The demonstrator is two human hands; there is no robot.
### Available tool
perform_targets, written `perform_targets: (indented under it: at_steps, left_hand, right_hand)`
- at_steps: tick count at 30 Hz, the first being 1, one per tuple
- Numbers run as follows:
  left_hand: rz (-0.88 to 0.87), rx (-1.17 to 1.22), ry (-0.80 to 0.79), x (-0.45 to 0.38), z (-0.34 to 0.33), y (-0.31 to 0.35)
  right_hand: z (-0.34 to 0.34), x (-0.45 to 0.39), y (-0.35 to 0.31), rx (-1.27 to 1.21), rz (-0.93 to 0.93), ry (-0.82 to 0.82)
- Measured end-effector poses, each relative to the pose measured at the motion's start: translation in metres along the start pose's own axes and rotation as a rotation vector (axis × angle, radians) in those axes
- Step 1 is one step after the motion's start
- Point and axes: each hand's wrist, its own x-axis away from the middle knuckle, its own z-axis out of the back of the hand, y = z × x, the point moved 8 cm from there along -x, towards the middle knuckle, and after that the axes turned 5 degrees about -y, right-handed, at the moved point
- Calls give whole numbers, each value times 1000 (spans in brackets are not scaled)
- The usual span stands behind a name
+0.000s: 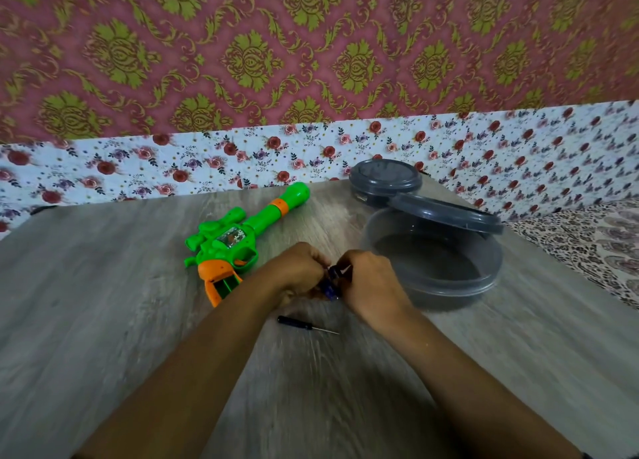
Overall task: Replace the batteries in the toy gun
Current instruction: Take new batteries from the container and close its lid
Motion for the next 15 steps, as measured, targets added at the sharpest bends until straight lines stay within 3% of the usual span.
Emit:
perform_targets:
  at_steps: [3,10,15]
  left_hand:
    - [20,-42,4,-8,1,-1]
    - [-111,-404,75,-6,4,11]
    - [-188,-419,148,-7,6,10]
  right_hand:
    - [-2,1,3,25,-7,-38]
    - [-4,10,-2,62,28,-55]
    - [-4,15,-6,116,54,-105]
